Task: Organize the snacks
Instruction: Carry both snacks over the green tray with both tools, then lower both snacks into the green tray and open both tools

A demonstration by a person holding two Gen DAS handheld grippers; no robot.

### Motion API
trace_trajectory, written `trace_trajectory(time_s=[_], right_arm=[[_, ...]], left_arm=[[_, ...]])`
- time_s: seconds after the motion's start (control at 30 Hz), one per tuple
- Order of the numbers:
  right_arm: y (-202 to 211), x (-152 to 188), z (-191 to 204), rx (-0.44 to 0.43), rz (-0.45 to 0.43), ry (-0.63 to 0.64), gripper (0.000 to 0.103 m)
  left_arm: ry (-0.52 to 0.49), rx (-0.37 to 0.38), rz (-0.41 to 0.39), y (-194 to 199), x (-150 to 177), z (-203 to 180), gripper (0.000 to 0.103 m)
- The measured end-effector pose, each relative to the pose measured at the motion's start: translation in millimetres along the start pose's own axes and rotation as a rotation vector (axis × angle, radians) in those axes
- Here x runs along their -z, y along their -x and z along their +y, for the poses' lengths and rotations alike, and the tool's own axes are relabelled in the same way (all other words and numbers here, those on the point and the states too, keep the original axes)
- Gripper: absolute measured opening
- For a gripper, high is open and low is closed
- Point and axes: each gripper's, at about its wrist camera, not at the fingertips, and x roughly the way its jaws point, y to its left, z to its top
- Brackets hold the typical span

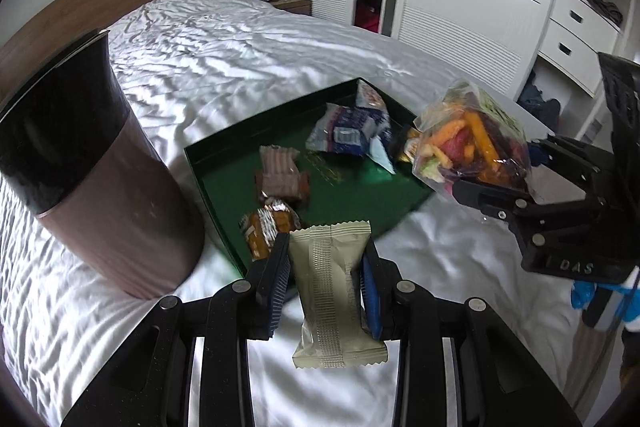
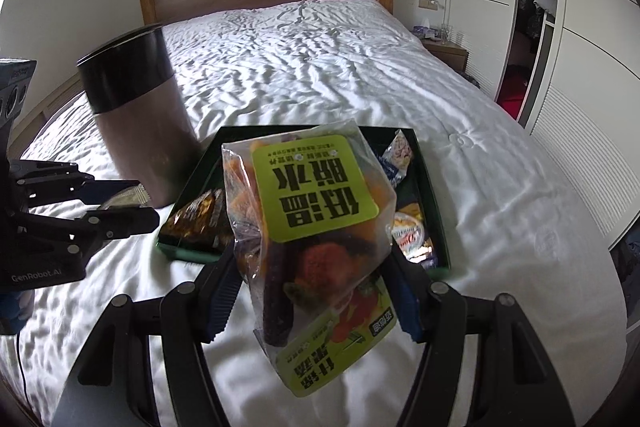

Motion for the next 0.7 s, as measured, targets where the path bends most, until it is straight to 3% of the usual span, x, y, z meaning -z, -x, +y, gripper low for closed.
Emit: trace_trajectory(time_s=[0.27,0.47,0.7], right_arm=[[-51.5,-19.3,-1.4,0.021,0.001,-0.022,0.103],[-87.5,-10.1,-4.0,0.03,0.045,-0.032,0.103],[-114.9,-0.2,-6.5,0.038,0.051,-0.013,0.103]], left_arm=[[0.036,-0.077,0.012,-50.8,-21.6,14.0,0.028],[0.036,-0.105,0.057,-90.9,-14.8,13.6,0.028],[0.027,-0.138,0.048,-111.7,-12.8,12.5,0.029]])
